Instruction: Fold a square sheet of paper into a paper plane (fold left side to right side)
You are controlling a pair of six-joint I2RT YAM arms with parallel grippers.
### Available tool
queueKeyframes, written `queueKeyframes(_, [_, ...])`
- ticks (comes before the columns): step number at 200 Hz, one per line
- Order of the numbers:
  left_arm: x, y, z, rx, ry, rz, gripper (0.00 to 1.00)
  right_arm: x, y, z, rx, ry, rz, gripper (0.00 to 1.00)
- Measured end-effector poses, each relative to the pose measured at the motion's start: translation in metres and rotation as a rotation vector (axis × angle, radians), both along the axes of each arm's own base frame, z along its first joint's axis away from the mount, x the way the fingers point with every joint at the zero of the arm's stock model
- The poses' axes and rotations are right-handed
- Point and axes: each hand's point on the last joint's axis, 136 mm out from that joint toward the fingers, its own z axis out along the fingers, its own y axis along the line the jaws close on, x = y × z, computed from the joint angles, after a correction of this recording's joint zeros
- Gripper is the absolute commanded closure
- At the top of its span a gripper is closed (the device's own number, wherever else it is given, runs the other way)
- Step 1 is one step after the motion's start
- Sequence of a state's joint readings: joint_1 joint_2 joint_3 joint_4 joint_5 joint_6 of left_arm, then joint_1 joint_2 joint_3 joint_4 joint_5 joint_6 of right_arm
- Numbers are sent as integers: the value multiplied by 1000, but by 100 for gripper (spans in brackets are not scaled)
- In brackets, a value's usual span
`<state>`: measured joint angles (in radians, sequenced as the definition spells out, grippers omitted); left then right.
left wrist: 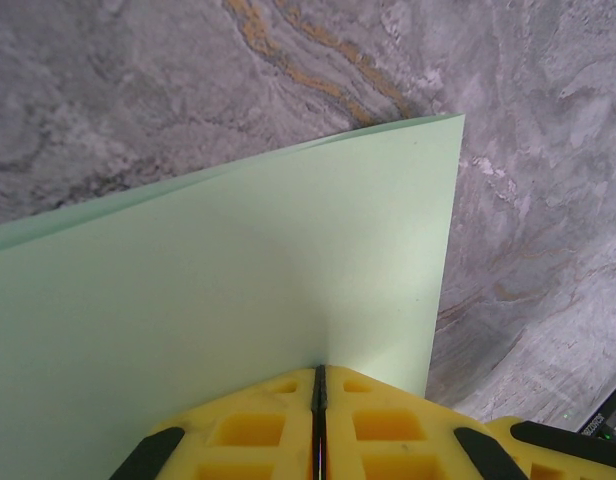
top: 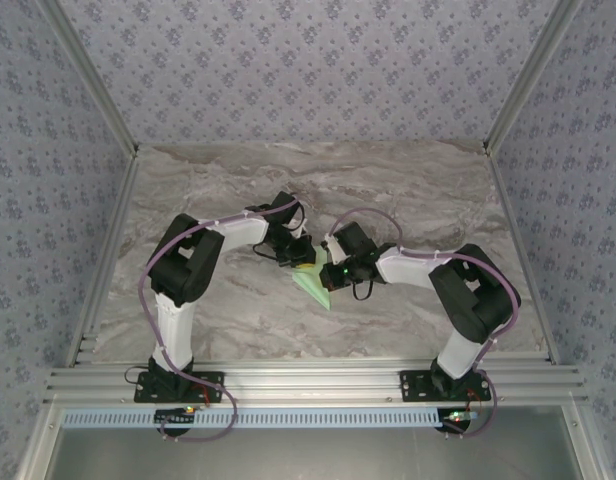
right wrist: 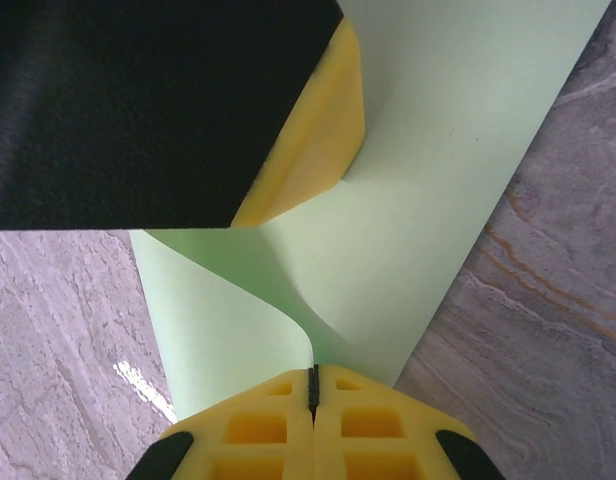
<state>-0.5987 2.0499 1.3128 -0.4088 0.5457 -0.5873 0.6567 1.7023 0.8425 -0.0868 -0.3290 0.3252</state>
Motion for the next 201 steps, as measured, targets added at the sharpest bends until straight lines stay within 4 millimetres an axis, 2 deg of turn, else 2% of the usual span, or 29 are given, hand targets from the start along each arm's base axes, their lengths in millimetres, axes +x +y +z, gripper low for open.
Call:
queueKeyframes(118, [0,0,0,0,0,0,90,1,1,-4,-9,18,2,100])
queueKeyframes(163, [1,-1,3,3,-3,-4,85,0,1,-5,-27,36,2,100])
queueKeyframes(201, [8,-5,15,-3,-20,-13,79,-1,1,-7,-37,48,5,100])
